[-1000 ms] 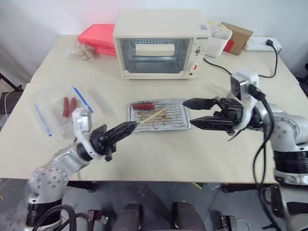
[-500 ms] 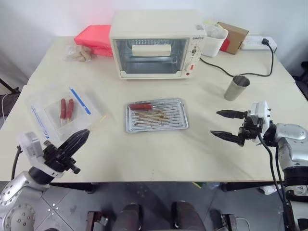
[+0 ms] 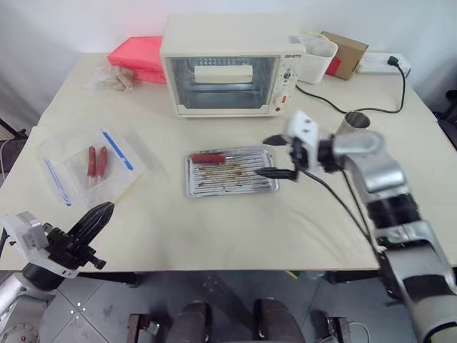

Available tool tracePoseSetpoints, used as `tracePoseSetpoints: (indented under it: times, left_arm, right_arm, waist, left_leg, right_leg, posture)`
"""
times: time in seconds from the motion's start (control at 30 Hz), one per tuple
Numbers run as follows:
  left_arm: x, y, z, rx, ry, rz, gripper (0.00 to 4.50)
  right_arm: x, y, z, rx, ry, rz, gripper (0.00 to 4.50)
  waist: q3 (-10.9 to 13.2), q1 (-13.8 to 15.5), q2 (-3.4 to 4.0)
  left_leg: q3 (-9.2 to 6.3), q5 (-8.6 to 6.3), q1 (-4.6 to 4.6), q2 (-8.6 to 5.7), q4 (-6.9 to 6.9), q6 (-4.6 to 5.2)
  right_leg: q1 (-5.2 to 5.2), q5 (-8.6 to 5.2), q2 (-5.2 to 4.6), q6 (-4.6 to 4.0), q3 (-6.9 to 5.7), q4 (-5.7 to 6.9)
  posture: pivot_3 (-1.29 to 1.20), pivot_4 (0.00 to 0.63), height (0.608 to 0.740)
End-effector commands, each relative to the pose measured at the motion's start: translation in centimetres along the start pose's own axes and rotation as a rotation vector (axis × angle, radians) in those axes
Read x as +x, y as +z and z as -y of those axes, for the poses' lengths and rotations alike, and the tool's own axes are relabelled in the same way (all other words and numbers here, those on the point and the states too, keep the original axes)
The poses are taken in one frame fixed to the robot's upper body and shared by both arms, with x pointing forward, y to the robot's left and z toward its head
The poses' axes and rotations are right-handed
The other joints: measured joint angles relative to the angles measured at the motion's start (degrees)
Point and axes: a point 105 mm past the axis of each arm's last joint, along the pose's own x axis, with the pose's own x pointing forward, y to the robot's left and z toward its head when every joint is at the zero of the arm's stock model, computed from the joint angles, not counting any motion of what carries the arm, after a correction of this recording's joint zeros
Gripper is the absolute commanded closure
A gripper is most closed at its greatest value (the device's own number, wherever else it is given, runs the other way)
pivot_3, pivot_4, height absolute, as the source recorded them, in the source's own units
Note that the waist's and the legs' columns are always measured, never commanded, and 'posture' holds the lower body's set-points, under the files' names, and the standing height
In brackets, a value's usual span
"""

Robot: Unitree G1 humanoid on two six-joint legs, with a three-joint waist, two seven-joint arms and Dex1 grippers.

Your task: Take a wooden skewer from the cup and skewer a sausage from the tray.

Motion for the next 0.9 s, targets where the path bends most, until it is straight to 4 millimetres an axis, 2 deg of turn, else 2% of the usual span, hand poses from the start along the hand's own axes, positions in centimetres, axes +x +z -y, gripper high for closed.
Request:
tracePoseSetpoints:
  times: [0.03, 0.23, 0.5, 0.67, 0.9]
  left_arm:
    - [-0.1, 0.3, -0.4, 0.016, 0.017, 0.011, 4.5]
    - [0.3, 0.2, -0.4, 0.01, 0.01, 0.009, 4.5]
    - [0.9, 0.0, -0.2, 0.002, -0.004, 0.017, 4.5]
    - [1.2, -0.1, 0.0, -0.002, -0.011, 0.022, 4.5]
    - [1.9, -0.1, 0.3, -0.004, -0.031, 0.029, 4.5]
  right_arm:
    - [2.1, 1.3, 0.8, 0.001, -0.031, -0.077, 0.01]
    - [5.4, 1.7, 0.8, -0.072, -0.004, -0.184, 0.01]
    - [8.7, 2.6, -0.2, -0.069, 0.038, -0.161, 0.01]
    - [9.8, 2.4, -0.9, -0.041, 0.068, -0.156, 0.01]
    - [10.7, 2.3, -0.8, 0.005, 0.046, -0.137, 0.01]
  waist:
    - [0.0, 0.0, 0.0]
    - [-0.1, -0.3, -0.1]
    - [-0.1, -1.3, -0.1]
    - [-0.1, -1.8, -0.1]
    - [-0.1, -1.9, -0.1]
  left_leg:
    - [-0.01, 0.0, -0.02, -0.06, 0.0, 0.0]
    - [-0.1, 0.0, -0.04, -0.13, 0.02, 0.01]
    - [-0.09, 0.01, -0.03, -0.09, -0.02, 0.0]
    - [-0.09, 0.01, -0.02, -0.09, -0.04, 0.0]
    - [-0.09, 0.01, -0.02, -0.09, -0.03, -0.01]
  right_leg:
    - [-0.01, 0.0, -0.02, -0.01, -0.02, 0.01]
    - [0.03, 0.01, 0.03, -0.01, -0.13, 0.1]
    - [-0.01, 0.01, 0.06, -0.01, -0.23, 0.18]
    - [-0.01, 0.0, 0.07, -0.01, -0.24, 0.22]
    - [-0.02, 0.0, 0.07, -0.01, -0.23, 0.24]
  posture:
    - [0.0, 0.15, 0.74]
    - [0.0, 0.15, 0.74]
    - [0.0, 0.15, 0.74]
    - [0.0, 0.15, 0.74]
    - [0.0, 0.15, 0.74]
